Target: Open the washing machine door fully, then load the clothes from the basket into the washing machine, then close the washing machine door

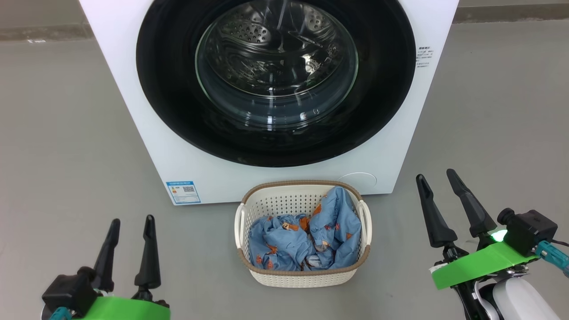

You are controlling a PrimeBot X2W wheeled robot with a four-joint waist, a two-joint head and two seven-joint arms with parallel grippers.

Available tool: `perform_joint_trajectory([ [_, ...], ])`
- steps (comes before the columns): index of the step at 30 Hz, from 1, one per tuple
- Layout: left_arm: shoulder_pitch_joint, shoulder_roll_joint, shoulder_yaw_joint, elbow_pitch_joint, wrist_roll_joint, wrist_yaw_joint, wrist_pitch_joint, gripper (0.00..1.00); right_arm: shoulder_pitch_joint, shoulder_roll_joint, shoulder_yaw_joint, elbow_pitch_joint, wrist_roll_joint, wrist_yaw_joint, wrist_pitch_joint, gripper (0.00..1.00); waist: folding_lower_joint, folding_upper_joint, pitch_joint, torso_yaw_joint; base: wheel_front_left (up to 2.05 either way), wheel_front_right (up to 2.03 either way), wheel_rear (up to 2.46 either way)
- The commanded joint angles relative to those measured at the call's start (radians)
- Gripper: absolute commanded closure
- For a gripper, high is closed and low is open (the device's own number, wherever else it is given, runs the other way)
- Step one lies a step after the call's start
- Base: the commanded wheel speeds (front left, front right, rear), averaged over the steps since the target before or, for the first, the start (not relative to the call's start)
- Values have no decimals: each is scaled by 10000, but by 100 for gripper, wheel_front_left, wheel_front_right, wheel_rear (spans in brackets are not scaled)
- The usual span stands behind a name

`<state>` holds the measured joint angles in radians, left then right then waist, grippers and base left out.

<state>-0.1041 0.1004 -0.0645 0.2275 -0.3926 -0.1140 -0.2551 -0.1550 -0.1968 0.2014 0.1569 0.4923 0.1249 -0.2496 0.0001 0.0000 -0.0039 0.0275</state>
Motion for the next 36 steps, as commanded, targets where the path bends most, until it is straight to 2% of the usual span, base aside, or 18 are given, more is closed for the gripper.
perform_joint_trajectory([
  [1,-346,215,268,-211,-20,0,-12,0,-266,-69,128,-203,-46,58,-122,0,0,0,8,-6,0,0,0],
  [19,-333,319,144,-229,-217,34,53,0,-246,-43,-10,-80,-26,58,-122,0,0,0,-9,-18,14,8,-22],
  [36,-341,350,105,-259,-439,-3,-3,0,-260,-38,-3,-18,-13,58,-122,0,0,0,-12,-24,112,86,-199],
])
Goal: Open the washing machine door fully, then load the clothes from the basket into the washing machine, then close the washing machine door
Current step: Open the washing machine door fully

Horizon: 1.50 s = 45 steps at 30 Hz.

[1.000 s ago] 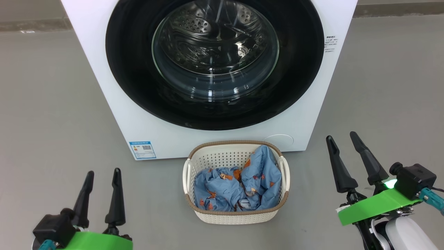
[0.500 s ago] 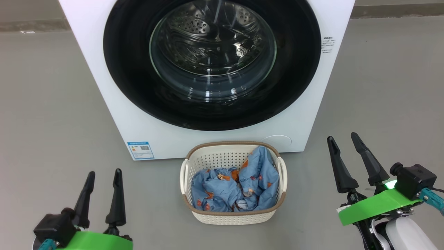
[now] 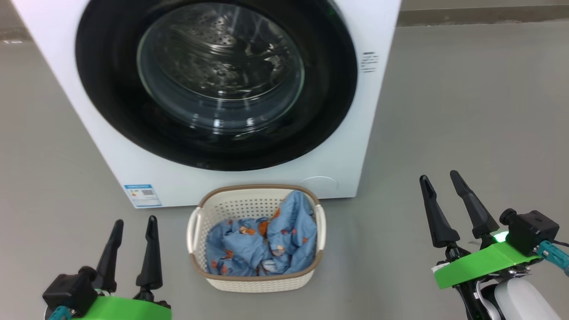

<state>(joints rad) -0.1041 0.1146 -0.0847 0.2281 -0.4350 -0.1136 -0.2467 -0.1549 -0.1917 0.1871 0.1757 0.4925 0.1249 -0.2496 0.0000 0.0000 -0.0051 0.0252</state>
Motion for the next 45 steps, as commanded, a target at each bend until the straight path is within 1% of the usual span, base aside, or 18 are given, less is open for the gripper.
perform_joint_trajectory([
  [1,-336,213,300,-268,-24,-12,-92,0,-257,-89,140,-204,-14,58,-122,0,0,0,1,-1,91,91,-181],
  [11,-346,255,188,-126,-112,-40,-108,0,-233,-91,154,-100,-4,58,-122,0,0,0,20,5,47,47,-94],
  [45,-325,318,40,-74,-129,88,-135,0,-252,-138,281,-29,33,58,-122,0,0,0,-46,2,0,0,0],
])
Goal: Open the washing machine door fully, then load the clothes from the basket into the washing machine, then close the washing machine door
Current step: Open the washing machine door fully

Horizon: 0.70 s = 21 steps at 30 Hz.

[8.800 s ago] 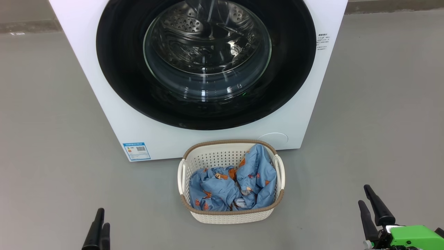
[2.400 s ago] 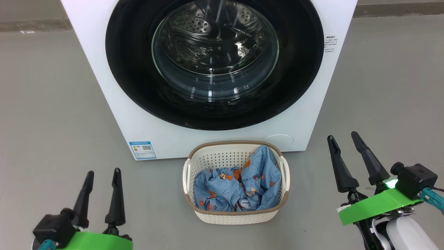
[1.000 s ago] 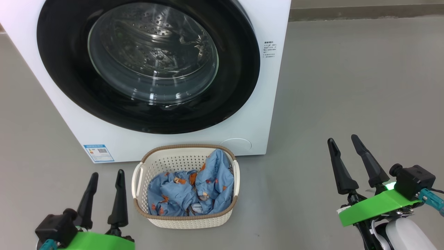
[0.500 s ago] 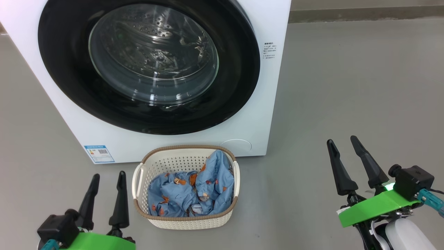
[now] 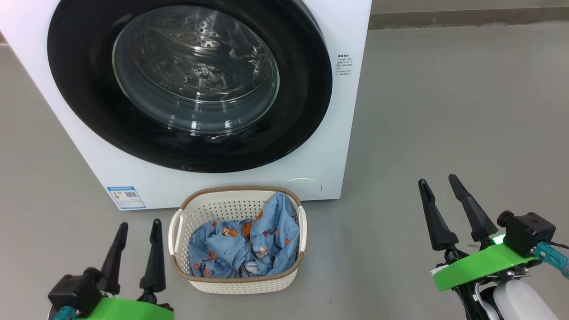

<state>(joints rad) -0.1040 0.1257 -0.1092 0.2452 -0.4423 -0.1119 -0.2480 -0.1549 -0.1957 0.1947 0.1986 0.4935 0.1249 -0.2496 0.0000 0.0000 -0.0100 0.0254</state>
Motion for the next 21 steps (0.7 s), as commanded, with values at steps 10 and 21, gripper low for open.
perform_joint_trajectory([
  [10,-311,184,366,-277,-27,244,-128,0,-257,-106,66,-238,-62,58,-122,0,0,0,104,61,0,0,0],
  [21,-342,190,410,-277,13,356,-132,0,-524,-111,0,-154,-74,58,-122,0,0,0,401,112,0,0,0],
])
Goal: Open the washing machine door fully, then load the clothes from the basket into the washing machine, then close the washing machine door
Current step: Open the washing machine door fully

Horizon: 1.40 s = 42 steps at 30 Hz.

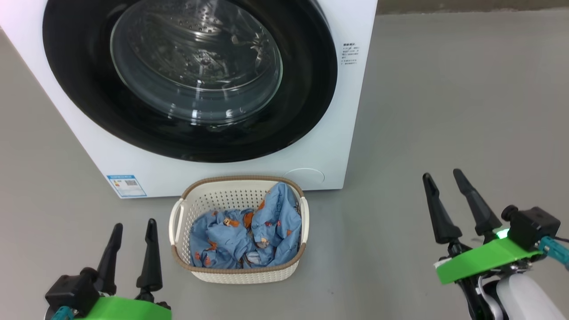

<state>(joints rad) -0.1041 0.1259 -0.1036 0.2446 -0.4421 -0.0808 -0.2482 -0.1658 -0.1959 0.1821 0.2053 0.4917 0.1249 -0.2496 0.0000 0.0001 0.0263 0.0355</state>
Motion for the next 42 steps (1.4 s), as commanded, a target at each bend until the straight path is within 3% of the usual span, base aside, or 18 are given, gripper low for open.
perform_joint_trajectory([
  [1,-364,184,366,-270,8,61,-131,0,-523,-126,67,-177,-3,58,-122,0,0,-1,133,20,0,0,0],
  [14,-686,155,355,-294,63,47,-134,0,-1572,-368,-163,142,211,58,-122,0,0,-1,865,173,0,0,0],
  [15,-715,154,359,-305,68,41,-134,0,-1657,-391,-182,152,228,58,-122,16,0,-1,934,195,0,0,0],
  [16,-743,151,362,-312,72,36,-134,0,-1743,-415,-202,166,247,58,-122,46,0,-1,999,218,0,0,0],
  [18,-804,144,370,-341,81,23,-134,0,-1933,-461,-253,195,331,58,-122,73,0,-1,1163,266,0,0,0],
  [19,-841,139,369,-358,89,15,-134,0,-2038,-481,-297,225,412,58,-122,98,0,-1,1250,294,0,0,0],
  [32,-1377,38,320,-450,132,-190,-135,0,-3956,-1064,-379,849,2973,58,-122,100,0,-1,2339,808,0,0,0],
  [42,-1697,-242,336,-646,332,-354,-135,0,-5913,-1988,865,1514,7161,58,679,100,0,-1,3031,1180,0,0,0],
])
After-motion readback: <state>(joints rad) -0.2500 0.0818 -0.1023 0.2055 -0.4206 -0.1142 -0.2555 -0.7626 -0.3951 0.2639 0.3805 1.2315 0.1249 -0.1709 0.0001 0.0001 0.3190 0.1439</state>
